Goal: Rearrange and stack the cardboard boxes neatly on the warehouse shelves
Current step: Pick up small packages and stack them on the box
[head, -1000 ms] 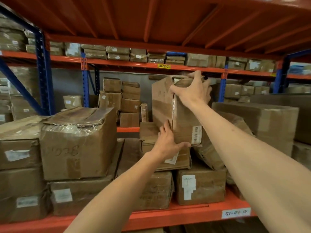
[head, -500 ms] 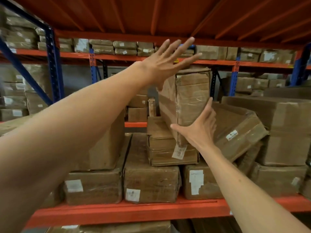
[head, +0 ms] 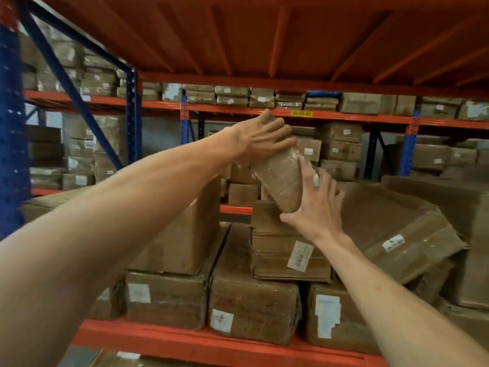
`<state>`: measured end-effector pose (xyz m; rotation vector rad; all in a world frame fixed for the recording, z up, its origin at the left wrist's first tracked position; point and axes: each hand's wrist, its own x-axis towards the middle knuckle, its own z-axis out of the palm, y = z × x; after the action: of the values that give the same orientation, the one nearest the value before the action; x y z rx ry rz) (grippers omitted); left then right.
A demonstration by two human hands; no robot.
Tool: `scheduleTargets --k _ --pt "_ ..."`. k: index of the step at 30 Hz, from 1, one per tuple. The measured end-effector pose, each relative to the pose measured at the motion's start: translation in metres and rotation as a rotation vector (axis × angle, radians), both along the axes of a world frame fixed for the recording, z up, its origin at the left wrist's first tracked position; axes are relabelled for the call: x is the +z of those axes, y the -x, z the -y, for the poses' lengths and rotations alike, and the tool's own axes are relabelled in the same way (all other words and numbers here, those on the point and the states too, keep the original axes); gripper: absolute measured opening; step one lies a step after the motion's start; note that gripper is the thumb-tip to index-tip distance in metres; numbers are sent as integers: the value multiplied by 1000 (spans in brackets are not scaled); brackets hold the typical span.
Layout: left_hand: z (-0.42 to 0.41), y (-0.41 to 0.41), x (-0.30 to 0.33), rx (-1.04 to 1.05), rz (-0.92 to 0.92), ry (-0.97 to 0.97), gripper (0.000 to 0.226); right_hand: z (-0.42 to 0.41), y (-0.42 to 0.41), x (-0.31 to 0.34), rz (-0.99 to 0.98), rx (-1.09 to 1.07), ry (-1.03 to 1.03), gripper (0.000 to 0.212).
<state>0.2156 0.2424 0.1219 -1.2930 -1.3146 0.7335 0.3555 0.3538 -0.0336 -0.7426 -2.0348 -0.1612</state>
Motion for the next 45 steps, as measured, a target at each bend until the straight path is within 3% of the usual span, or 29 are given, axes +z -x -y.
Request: scheduleTargets --k 9,18,23,26,31,38,45 --pt "96 132 -19 46 211 -371 113 46 93 77 342 -30 -473 136" --pt "155 239 -72 47 397 -513 109 87 204 85 521 10 -697 133" --pt "152 274 -103 154 501 -470 122 88 240 74 637 35 -641 148" --pt "151 286 -90 96 567 -406 134 85 240 92 686 92 -547 150" --pt "152 299 -72 79 678 -293 143 79 228 96 639 171 -352 137" --pt "147 299 -83 129 689 -301 141 88 234 79 592 141 -371 132" --pt "138 290 -80 115 795 -362 142 64 191 89 522 315 -185 123"
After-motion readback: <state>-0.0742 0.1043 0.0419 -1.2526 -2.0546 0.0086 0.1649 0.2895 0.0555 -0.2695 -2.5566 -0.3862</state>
